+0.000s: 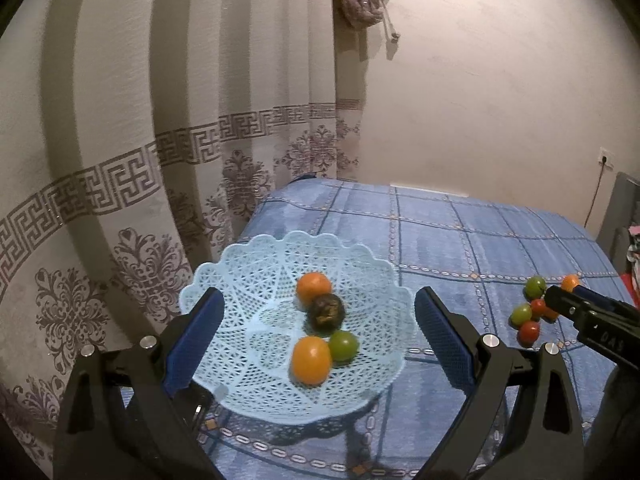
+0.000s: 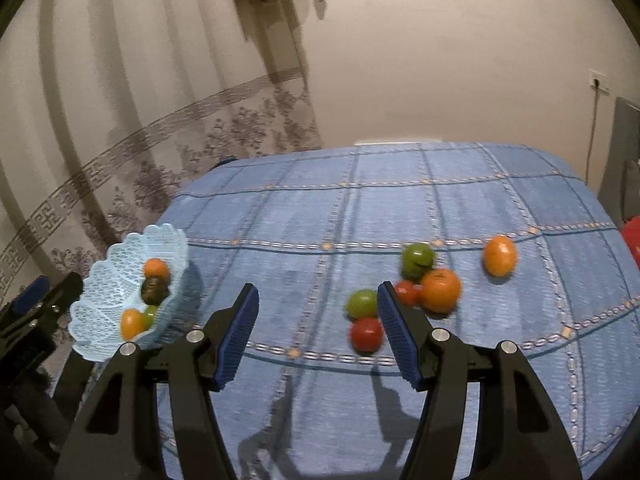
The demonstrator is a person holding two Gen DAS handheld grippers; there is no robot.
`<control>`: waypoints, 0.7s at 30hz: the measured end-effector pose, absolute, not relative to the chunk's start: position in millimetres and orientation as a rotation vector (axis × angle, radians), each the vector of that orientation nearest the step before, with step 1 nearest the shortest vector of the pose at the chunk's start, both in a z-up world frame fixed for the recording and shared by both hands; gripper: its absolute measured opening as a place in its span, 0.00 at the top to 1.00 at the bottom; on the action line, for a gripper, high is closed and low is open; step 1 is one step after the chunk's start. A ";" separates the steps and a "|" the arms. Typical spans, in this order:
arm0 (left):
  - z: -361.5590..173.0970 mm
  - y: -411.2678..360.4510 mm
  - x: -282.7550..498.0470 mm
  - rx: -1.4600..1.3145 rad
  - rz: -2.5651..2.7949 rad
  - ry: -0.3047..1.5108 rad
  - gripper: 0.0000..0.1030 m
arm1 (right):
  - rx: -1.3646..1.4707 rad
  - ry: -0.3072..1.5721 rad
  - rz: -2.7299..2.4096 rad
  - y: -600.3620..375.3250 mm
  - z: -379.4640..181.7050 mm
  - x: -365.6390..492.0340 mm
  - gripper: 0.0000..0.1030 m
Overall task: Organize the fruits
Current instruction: 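Move the right tool toward the orange beside the red tomato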
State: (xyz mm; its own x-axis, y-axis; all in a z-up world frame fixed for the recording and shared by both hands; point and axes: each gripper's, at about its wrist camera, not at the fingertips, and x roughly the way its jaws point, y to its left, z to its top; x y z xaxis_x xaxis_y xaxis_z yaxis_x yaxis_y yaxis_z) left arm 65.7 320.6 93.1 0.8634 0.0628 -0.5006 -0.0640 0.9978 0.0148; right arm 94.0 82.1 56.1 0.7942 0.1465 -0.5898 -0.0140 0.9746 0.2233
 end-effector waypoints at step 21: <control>69.3 240.2 89.7 0.094 -0.062 0.612 0.05 | 0.208 0.719 -0.061 4.5 15.3 111.8 0.43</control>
